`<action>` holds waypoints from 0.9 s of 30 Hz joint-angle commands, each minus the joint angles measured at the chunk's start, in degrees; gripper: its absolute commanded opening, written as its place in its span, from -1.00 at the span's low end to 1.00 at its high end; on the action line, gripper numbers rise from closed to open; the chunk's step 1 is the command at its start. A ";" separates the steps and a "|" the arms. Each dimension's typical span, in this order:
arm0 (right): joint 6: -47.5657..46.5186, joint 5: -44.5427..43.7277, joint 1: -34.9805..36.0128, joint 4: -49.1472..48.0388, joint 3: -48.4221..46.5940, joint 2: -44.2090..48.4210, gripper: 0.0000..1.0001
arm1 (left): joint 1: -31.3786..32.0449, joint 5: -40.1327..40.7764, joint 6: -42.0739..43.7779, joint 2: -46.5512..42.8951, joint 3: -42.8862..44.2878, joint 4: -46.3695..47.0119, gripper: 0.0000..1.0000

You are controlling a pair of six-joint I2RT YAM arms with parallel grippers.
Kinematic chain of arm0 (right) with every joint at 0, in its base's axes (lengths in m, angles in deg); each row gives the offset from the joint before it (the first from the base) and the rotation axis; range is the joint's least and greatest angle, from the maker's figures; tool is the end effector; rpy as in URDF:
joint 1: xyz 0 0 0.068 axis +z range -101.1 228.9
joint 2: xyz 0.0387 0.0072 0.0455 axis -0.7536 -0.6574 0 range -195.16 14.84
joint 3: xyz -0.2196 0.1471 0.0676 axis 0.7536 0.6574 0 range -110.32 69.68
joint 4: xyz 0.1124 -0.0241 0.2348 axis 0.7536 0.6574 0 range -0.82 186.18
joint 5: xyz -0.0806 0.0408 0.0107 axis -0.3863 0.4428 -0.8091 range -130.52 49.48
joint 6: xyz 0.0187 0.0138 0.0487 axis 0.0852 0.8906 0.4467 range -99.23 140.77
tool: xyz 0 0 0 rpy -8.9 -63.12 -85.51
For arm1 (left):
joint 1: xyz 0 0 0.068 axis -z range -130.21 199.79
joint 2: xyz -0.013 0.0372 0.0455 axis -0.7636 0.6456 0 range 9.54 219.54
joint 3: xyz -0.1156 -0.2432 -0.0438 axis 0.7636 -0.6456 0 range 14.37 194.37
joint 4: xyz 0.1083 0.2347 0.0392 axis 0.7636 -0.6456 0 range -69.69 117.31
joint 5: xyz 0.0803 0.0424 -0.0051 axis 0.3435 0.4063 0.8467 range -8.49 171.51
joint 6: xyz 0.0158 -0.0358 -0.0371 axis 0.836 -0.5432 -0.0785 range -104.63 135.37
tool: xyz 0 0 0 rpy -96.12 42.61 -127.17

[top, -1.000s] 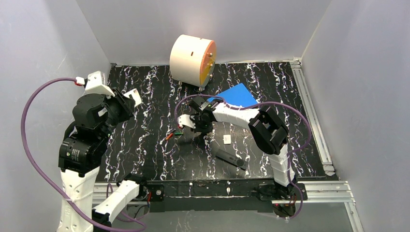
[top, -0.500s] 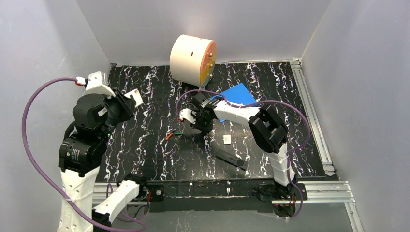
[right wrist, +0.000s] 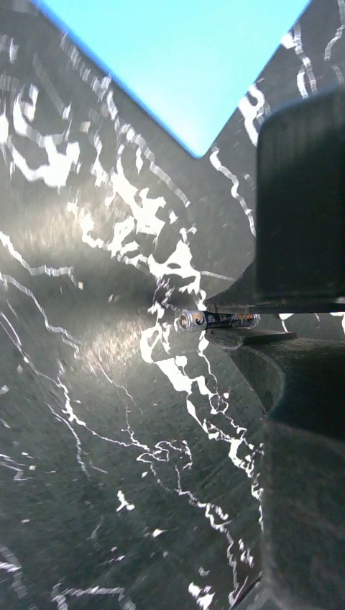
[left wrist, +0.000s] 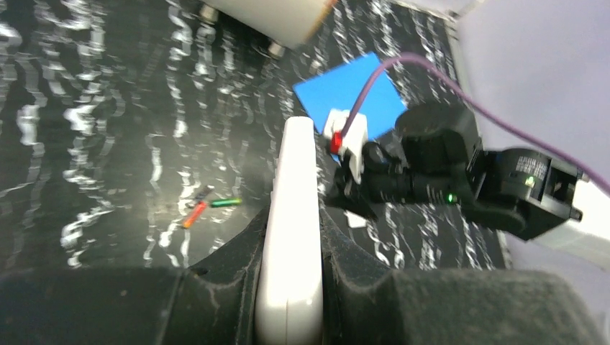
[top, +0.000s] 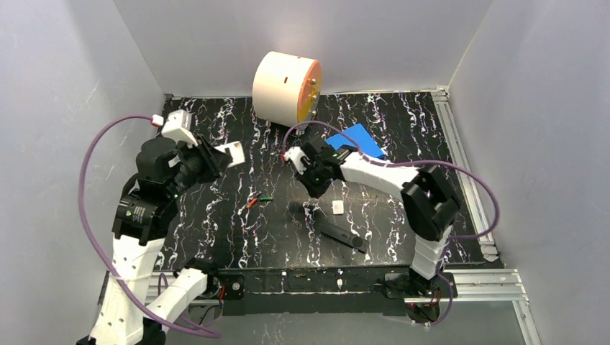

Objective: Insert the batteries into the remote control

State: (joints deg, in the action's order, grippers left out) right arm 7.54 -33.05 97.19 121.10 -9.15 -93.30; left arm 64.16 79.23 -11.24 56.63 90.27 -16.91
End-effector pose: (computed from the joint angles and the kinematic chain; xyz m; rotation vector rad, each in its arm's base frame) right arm 0.2612 0.3001 0.2009 -1.4078 2.2775 0.3734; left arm 0.1271 -0.0340 0.4483 -0.1712 1.8657 -0.5345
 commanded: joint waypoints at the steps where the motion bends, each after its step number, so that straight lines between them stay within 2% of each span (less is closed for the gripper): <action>1: 14.04 -2.72 -3.02 -8.92 3.47 9.22 -0.97 | 0.04 -16.38 -2.40 -1.54 -6.04 13.36 -1.00; 3: 18.56 -3.68 -4.09 -10.96 5.01 12.43 -0.97 | 0.02 -19.02 -4.14 -1.35 -8.70 16.85 -1.00; 8: 26.96 -9.42 -5.62 -7.93 3.68 18.99 -0.97 | 0.04 -23.47 -7.51 0.44 -12.35 21.67 -1.00; 13: 34.94 -9.03 -6.44 -4.97 0.42 23.98 -0.97 | 0.05 -28.90 -13.49 2.73 -16.86 29.63 -1.00; 19: 45.40 -7.92 -6.40 -12.63 -0.88 32.01 -0.97 | 0.11 -35.21 -22.75 5.31 -22.08 45.53 -1.00; 24: 48.17 -9.82 -6.32 -12.71 -7.31 34.42 -0.97 | 0.17 -35.22 -24.29 7.36 -21.66 47.72 -1.00; 27: 48.88 -6.32 -6.15 -13.78 -10.18 33.43 -0.97 | 0.66 -37.73 -25.23 8.95 -20.46 50.02 -1.00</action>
State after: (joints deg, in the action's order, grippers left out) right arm 52.89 -41.64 90.92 111.55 -14.33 -60.29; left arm 64.18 46.40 -34.04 64.94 67.45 26.67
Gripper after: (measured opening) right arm 0.171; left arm 0.193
